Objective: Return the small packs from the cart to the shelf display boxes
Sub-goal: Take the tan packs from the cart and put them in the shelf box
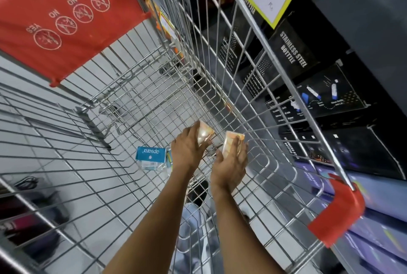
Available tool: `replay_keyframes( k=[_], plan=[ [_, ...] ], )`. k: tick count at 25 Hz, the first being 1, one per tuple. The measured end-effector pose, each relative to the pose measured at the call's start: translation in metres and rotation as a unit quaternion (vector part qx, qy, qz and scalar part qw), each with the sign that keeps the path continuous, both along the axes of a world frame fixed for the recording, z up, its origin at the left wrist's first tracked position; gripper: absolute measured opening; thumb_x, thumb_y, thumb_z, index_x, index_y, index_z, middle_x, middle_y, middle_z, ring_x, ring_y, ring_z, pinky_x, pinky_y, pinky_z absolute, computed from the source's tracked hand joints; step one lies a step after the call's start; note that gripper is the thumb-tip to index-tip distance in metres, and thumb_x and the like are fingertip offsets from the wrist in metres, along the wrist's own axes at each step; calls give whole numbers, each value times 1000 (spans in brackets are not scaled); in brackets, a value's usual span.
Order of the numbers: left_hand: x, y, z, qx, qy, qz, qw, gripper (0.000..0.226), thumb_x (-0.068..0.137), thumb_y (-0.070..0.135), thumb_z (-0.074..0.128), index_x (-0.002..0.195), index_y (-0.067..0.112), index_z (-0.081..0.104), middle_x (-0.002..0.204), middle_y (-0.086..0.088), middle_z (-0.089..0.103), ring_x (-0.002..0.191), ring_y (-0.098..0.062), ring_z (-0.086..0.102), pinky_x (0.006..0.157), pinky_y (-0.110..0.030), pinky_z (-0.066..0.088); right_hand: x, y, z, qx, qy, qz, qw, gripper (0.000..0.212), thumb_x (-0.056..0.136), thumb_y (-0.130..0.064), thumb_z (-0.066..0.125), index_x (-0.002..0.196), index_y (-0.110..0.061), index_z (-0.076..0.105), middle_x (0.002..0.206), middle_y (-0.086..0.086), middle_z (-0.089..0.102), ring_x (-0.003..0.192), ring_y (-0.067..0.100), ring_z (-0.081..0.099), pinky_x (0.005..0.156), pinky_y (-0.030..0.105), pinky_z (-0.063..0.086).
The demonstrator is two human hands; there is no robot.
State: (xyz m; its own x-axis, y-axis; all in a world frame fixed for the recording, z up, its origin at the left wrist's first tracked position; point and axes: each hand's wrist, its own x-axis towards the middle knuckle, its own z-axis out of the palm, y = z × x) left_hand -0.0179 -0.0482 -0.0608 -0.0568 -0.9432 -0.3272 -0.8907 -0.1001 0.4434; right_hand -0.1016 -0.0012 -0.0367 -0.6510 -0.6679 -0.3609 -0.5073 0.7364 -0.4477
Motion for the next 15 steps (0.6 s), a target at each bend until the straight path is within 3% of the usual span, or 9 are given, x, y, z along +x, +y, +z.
replay_keyframes(
  k=[5,11,15],
  plan=[
    [-5,0,13,-36,43,91,994,75,75,46,69,134,10,38,116,-20,61,97,-37,60,77,-45,49,-2,-3,6,-9,0,-19,1000,72,80,-21,70,140,-19,31,147,12,33,125,32,38,88,48,48],
    [-5,-3,49,-85,98,221,967,70,74,51,68,127,11,45,116,-15,59,102,-30,56,77,-38,46,-1,-10,46,-76,19,8,997,68,77,-27,72,136,-16,40,142,9,43,115,31,47,83,40,45],
    [0,-8,104,-121,135,286,941,68,74,52,67,126,13,47,116,-14,58,106,-28,55,83,-37,45,4,-17,98,-112,20,60,992,64,79,-28,70,135,-17,42,144,8,40,121,29,43,89,43,44]
  ],
)
